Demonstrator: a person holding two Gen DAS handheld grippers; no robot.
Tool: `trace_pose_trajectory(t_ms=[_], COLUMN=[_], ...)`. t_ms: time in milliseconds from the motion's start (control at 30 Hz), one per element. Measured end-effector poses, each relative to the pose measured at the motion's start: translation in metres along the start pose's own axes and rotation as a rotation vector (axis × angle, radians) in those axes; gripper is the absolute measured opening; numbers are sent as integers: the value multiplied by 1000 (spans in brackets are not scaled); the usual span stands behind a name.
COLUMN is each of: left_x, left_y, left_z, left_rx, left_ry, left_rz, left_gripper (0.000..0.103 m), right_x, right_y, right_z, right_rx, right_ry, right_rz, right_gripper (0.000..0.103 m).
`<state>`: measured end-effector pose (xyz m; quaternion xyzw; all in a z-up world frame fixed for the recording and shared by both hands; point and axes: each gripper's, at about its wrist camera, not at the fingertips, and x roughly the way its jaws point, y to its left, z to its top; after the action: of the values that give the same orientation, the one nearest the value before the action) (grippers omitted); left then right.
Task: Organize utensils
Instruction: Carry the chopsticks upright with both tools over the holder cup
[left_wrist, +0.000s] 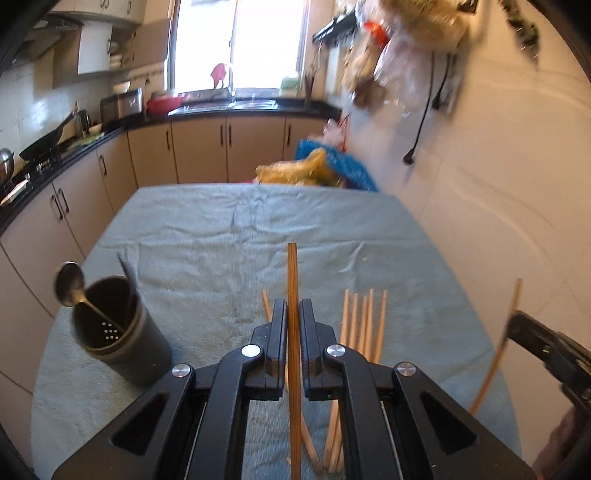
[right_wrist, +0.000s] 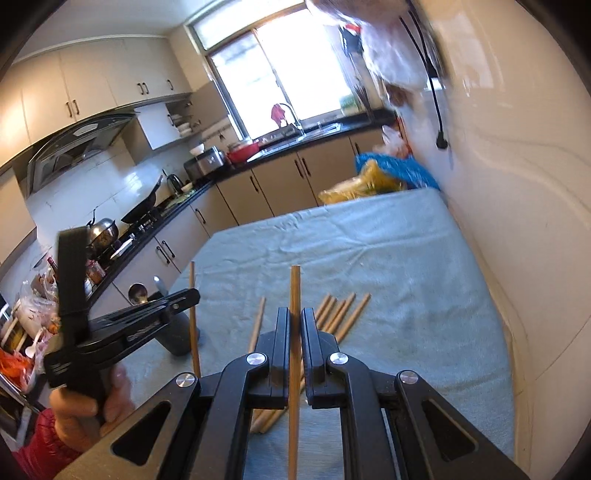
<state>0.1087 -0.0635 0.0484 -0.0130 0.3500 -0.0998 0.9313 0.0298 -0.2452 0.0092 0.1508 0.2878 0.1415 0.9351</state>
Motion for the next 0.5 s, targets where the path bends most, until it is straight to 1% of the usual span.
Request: trace_pose_trajectory(t_ms=[67, 233, 500], left_x=[-14, -37, -61], left_y=[3, 12, 23], left_z=[-3, -10, -23], left_rx=[4, 5, 14], left_ry=[-26, -63, -96], left_rz=[-15, -44, -65], left_gripper=[6, 6, 6], right_x=[-3, -7, -16], right_y=[10, 31, 61], right_z=[-3, -6, -8], right_rx=[-19, -45, -88], right_ry=[-19, -50, -91], right_rz=[-9, -31, -58], right_gripper=[6, 6, 6])
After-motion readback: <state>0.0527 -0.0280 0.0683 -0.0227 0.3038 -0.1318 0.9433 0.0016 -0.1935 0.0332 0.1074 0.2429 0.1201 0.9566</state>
